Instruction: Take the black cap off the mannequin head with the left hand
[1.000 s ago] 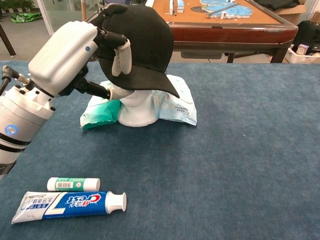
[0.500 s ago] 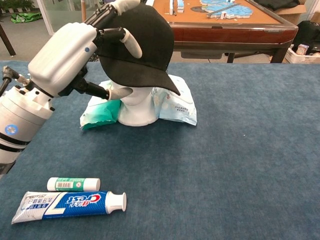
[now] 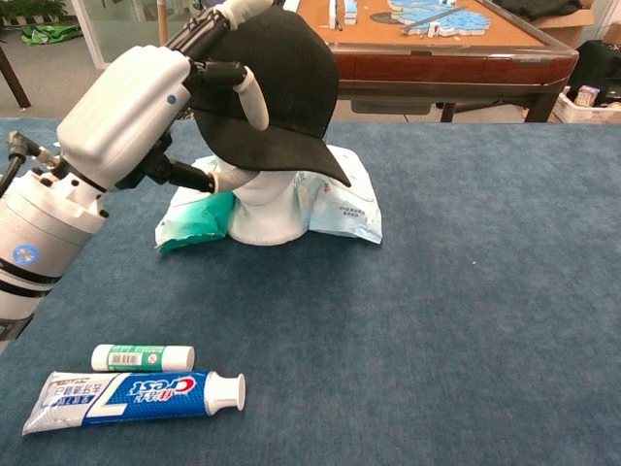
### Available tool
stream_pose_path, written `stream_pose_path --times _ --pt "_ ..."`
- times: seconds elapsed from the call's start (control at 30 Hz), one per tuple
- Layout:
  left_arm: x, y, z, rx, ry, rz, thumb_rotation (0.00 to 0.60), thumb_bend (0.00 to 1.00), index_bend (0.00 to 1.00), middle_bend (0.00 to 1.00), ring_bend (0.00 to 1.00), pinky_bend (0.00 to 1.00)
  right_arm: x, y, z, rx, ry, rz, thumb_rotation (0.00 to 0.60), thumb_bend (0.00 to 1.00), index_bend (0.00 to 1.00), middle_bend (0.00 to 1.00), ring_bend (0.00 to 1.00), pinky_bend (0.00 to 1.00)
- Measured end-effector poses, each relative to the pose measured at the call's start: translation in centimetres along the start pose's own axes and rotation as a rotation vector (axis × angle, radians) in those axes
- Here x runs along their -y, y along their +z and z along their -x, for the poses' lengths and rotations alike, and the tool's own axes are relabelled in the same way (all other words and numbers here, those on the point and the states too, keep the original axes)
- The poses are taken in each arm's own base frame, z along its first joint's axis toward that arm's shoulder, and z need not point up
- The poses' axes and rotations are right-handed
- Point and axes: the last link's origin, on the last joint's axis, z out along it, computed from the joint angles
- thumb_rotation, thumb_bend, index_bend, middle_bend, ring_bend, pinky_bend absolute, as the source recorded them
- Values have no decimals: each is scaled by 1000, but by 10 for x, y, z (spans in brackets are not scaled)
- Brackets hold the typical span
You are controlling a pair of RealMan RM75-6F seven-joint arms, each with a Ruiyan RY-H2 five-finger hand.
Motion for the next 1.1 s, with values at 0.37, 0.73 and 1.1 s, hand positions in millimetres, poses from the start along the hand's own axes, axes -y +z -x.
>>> stream_pose_path --times 0.37,0.73,1.1 --pt "0 -1 1 13 3 -8 600 259 548 0 0 97 0 0 0 0 1 0 600 0 290 319 192 379" --pt "4 -5 0 24 13 -28 600 297 560 0 0 97 0 1 0 1 -1 1 600 0 290 319 192 379" --pt "13 -13 -8 22 16 -54 600 327 560 0 0 97 1 1 1 4 -4 0 600 0 290 319 192 379"
